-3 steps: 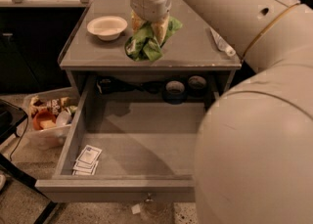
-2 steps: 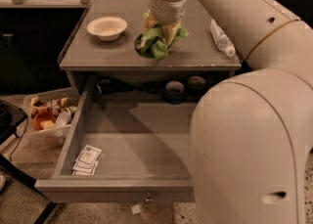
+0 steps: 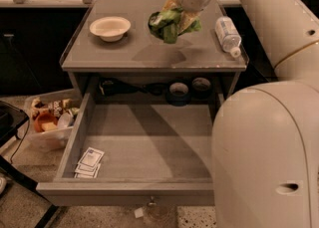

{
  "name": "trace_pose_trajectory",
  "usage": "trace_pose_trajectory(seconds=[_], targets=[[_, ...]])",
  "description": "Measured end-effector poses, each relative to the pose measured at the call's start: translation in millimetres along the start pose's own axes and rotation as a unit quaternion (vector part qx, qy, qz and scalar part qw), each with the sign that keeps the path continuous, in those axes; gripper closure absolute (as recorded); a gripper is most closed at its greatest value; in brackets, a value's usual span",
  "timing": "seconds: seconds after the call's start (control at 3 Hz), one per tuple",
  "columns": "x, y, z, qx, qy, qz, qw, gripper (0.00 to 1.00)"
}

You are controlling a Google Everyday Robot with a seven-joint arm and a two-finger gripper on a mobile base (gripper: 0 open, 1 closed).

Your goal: Pick green rice chip bag from top drawer and place on counter

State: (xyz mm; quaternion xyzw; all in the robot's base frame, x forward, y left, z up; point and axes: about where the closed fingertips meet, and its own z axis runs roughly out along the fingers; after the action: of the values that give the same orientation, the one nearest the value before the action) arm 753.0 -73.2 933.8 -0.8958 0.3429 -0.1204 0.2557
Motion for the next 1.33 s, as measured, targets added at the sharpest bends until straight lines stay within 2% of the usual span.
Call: trace_pose_trajectory(seconds=[0.33,0.67,1.0,1.33], targets=[[8.8,2.8,2.7,0.028,0.001,0.035,0.9990,1.00],[9.4,11.2,14.1,0.035,0.005,0.062,0.9974,1.00],[5.0,17.9,17.8,0.038,0.016,0.085,0.9955,0.81],[-1.2,22.7,20.3,0.039,0.019,0.103,0.9937,0.58]])
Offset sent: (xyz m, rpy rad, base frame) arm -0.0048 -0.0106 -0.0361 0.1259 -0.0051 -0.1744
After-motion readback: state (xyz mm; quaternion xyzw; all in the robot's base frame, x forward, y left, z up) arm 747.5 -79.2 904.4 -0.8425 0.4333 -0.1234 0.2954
